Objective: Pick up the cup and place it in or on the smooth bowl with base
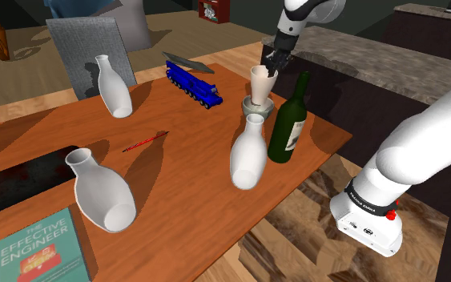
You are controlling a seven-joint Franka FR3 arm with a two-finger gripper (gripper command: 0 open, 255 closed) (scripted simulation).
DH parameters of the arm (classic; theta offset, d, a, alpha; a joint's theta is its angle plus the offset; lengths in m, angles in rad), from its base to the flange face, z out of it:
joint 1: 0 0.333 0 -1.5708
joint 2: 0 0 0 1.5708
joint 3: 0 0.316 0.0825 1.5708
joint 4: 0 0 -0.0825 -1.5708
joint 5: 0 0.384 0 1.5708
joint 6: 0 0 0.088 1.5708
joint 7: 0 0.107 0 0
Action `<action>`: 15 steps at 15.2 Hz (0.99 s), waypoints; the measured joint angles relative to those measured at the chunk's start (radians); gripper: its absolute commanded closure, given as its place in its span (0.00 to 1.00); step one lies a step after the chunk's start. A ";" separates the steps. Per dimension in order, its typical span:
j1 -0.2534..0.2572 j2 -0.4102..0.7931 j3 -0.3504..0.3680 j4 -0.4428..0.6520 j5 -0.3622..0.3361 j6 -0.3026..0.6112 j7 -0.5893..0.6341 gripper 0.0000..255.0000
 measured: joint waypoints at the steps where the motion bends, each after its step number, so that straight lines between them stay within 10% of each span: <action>1: 0.000 0.000 0.000 -0.001 0.000 0.001 0.000 1.00; 3: 0.000 0.000 0.000 -0.001 0.000 0.002 0.000 1.00; 4: 0.000 0.000 0.000 -0.001 0.000 0.002 0.000 0.00; 15: -0.007 -0.036 -0.005 0.077 -0.012 -0.111 0.005 0.00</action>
